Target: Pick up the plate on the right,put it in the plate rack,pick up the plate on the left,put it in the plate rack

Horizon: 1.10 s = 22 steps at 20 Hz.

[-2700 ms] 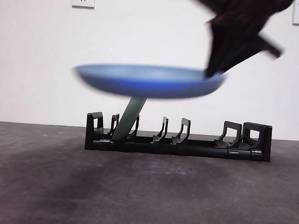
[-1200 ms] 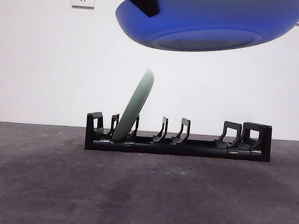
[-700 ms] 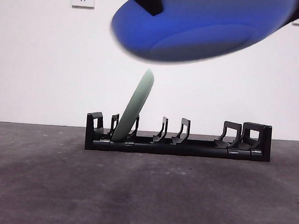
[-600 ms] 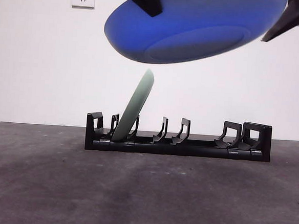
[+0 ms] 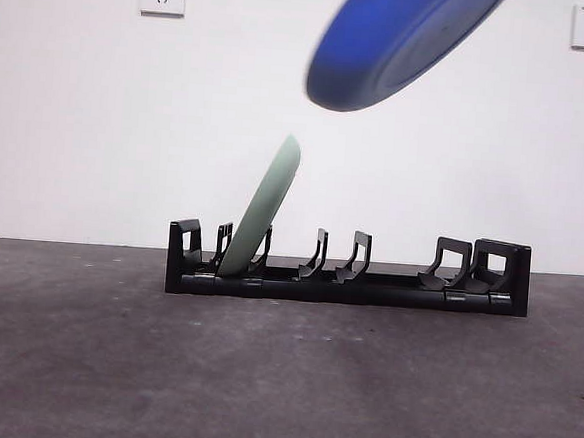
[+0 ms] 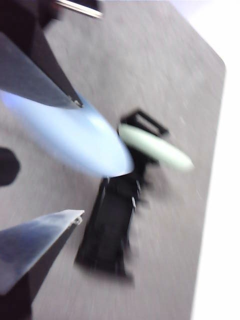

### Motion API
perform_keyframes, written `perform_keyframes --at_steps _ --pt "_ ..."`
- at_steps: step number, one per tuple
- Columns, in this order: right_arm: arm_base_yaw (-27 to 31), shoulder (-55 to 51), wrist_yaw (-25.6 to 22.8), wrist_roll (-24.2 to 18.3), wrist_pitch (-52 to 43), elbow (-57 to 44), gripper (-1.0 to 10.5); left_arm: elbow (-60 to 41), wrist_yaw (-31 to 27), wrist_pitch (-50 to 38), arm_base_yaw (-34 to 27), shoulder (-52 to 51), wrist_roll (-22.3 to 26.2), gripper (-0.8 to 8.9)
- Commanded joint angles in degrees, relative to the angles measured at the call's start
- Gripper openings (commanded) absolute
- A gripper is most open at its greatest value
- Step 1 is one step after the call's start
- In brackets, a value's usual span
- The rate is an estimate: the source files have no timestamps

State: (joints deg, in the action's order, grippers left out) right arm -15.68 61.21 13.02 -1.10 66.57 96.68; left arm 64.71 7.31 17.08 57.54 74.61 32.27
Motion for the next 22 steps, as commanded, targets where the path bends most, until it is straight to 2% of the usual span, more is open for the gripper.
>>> perform_keyframes --at_steps 1,5,8,11,14,18,22 --pt "0.0 -3.0 -2.3 -0.4 2.4 -0.2 3.5 -0.3 3.9 -10.6 -3.4 2.5 -9.4 -0.09" --pt "0.0 -7.0 -2.6 -0.6 8.5 -0.2 3.4 -0.3 7.7 -27.1 -9.3 8.6 -21.7 -0.09" --pt "0.0 -7.8 -2.5 -0.5 11.1 -0.2 3.4 -0.3 10.8 -33.2 -12.2 12.1 -28.0 -0.09" --pt "0.0 -9.2 -2.1 -0.4 12.3 -0.6 3.4 0.8 10.7 -37.8 -15.3 17.7 -33.2 -0.09" --pt "0.0 -9.7 -1.9 -0.4 12.3 -1.2 3.4 4.9 10.5 -37.5 -16.6 22.6 -33.8 -0.09" --pt "0.0 -9.7 -1.9 -0.4 12.3 -1.5 3.4 11.7 6.9 -37.3 -16.7 28.7 -33.8 -0.09" --pt "0.0 -9.7 -1.9 -0.5 12.3 -2.1 3.4 14.1 4.8 -37.4 -17.2 32.9 -35.1 -0.09"
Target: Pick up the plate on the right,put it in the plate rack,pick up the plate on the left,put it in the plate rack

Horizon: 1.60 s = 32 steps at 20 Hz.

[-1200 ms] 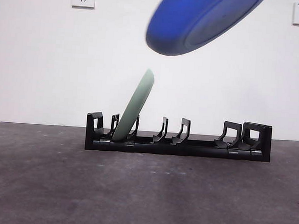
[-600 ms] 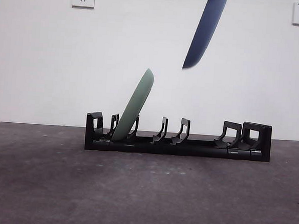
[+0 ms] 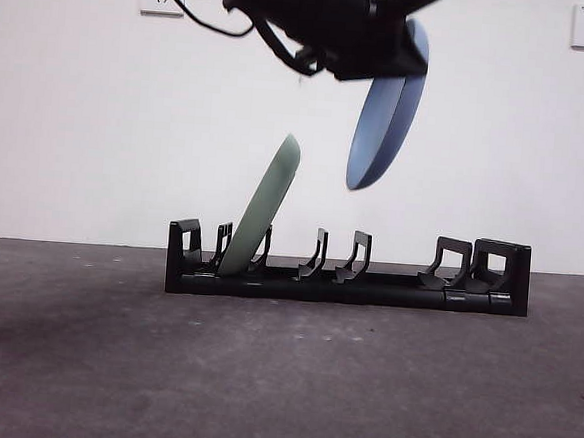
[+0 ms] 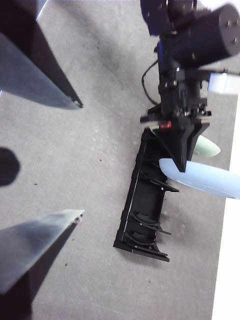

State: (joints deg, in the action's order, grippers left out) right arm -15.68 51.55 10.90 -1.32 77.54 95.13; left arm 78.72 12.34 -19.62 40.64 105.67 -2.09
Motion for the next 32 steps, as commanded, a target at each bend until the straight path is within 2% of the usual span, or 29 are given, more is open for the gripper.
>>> perform_keyframes --at_steps 1,15,19,24,32 --pt "0.0 -0.1 0.2 -0.3 1.4 -0.6 3.4 0.1 -0.3 -0.8 -0.6 2.7 -0.7 -0.09" --pt "-0.1 -0.1 0.2 -0.4 1.4 -3.3 3.4 0.1 -0.5 0.7 -2.8 7.8 -1.2 -0.09" --pt "-0.1 -0.1 0.3 -0.5 1.4 -6.1 3.4 0.1 -2.9 2.2 -3.0 7.9 -0.2 -0.09" --pt "-0.1 -0.1 4.2 -0.5 0.6 -7.7 3.4 0.1 -3.4 5.4 -3.4 8.9 1.2 -0.09" --pt "-0.1 -0.1 4.1 -0.6 0.5 -7.7 3.4 0.1 -3.0 5.7 -3.1 9.4 0.6 0.24"
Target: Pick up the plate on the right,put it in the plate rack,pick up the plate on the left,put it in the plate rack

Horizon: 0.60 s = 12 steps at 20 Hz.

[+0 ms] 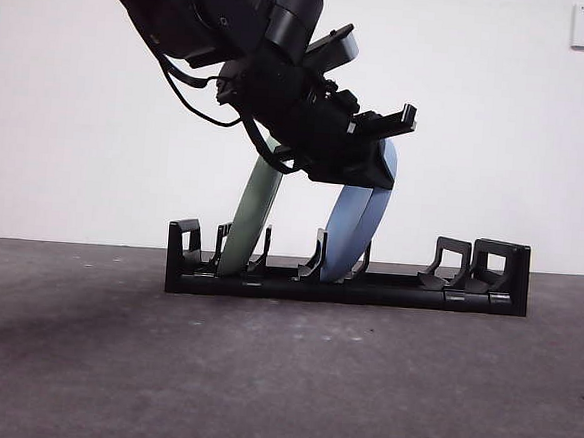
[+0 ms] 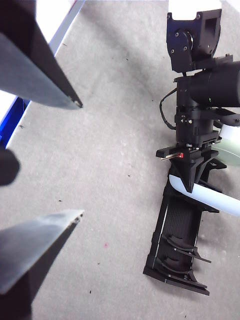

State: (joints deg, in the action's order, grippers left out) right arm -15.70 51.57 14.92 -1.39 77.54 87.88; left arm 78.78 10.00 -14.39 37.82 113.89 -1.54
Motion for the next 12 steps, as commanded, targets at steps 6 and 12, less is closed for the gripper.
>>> perform_keyframes --at_steps 6,12 --pt "0.0 -0.1 0.1 -0.8 0.5 -0.5 3.4 0.1 1.1 0.7 -0.1 0.9 -1.9 1.90" --pt "0.0 -0.1 0.1 -0.8 0.5 -0.5 3.4 0.1 2.9 1.6 0.3 -1.6 -3.4 1.90"
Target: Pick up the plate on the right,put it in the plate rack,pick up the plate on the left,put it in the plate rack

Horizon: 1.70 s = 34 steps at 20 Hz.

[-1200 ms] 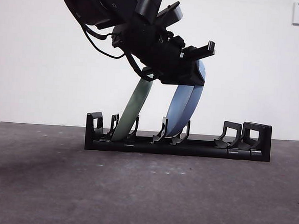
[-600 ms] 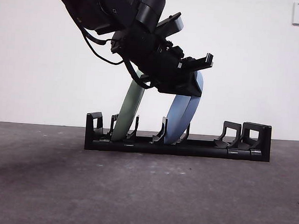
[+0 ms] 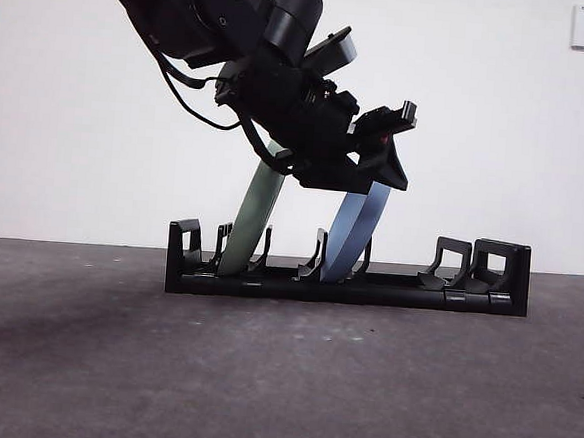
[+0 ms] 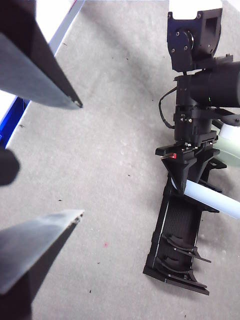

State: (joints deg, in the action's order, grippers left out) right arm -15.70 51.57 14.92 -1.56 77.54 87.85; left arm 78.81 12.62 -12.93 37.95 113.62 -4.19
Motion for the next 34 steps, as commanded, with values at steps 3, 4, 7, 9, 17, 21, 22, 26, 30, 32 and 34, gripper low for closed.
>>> perform_keyframes --at_steps 3,4,7,9,17,21,22,26,30,32,34 --pt "0.0 -0.1 0.1 -0.7 0.5 -0.5 3.4 0.0 0.2 1.4 0.7 -4.2 -0.7 1.90" --pt "0.0 -0.1 0.1 -0.7 0.5 -0.5 3.4 0.0 0.3 2.0 0.8 -5.6 -0.8 1.90" --pt "0.0 -0.1 0.1 -1.1 0.5 -0.5 3.4 0.0 0.9 5.3 1.5 -9.7 -0.7 1.90" --pt "0.0 -0.1 0.1 -1.1 0.5 -0.5 3.4 0.0 1.1 9.4 2.1 -12.9 -0.7 1.90" --pt "0.0 -0.1 0.3 -2.1 1.2 -0.5 3.4 0.0 1.3 43.1 5.3 -33.8 0.0 1.89" --pt "0.0 -0.1 4.1 -2.8 1.2 -0.5 3.4 0.0 1.3 56.9 5.3 -45.3 0.0 1.89" --pt "0.0 -0.1 5.4 -2.8 1.2 -0.5 3.4 0.0 1.2 59.5 5.3 -47.8 0.0 1.89" --pt "0.0 -0.1 6.3 -2.8 1.3 -0.5 3.4 0.0 1.0 66.2 5.2 -55.9 0.0 1.89" --pt "0.0 -0.1 6.3 -2.8 1.3 -0.5 3.4 0.0 0.9 71.5 5.2 -59.8 0.0 1.89" --pt "0.0 -0.1 6.4 -2.8 1.3 -0.5 3.4 0.0 0.9 73.5 5.2 -60.3 0.0 1.89" --pt "0.0 -0.1 6.3 -2.8 1.3 -0.5 3.4 0.0 0.9 73.8 5.2 -60.3 0.3 1.88"
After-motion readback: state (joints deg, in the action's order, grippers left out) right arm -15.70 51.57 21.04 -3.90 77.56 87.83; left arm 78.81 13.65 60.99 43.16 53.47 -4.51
